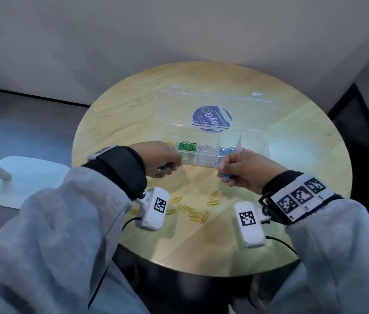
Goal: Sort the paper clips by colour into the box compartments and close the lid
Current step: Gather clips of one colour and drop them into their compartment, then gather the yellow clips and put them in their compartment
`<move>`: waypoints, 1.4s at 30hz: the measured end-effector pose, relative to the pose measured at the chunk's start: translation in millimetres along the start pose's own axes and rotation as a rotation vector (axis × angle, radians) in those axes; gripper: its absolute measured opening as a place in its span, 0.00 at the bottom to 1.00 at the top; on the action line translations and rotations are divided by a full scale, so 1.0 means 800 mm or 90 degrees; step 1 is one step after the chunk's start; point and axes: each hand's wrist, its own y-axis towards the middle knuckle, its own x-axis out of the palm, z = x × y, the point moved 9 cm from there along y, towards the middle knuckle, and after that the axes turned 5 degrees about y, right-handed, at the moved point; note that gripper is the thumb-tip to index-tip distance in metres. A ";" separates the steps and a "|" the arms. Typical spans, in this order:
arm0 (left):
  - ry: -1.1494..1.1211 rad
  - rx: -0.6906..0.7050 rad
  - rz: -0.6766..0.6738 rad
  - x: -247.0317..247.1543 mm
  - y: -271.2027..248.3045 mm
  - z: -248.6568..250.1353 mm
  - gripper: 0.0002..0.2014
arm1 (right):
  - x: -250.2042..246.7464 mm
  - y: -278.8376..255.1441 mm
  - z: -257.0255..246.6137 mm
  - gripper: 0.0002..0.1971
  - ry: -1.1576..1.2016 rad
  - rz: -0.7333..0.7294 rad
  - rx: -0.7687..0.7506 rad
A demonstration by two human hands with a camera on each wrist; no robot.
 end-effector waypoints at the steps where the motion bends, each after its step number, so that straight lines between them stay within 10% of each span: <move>1: -0.002 0.019 0.001 0.004 0.002 0.013 0.11 | -0.011 0.000 -0.008 0.10 0.024 0.026 -0.020; 10: 0.047 0.092 0.041 0.042 0.030 0.096 0.10 | -0.088 0.014 -0.039 0.09 -0.040 0.236 -0.114; 23: -0.041 0.147 0.099 0.053 0.048 0.137 0.10 | -0.077 0.024 -0.034 0.12 0.138 0.169 -0.058; 32: 0.116 0.124 0.128 0.006 0.000 0.072 0.09 | -0.044 -0.009 -0.067 0.09 -0.320 0.155 -0.163; 42: 0.579 -0.200 0.075 -0.034 -0.031 -0.069 0.14 | 0.019 -0.007 0.007 0.11 -0.766 -0.016 -0.031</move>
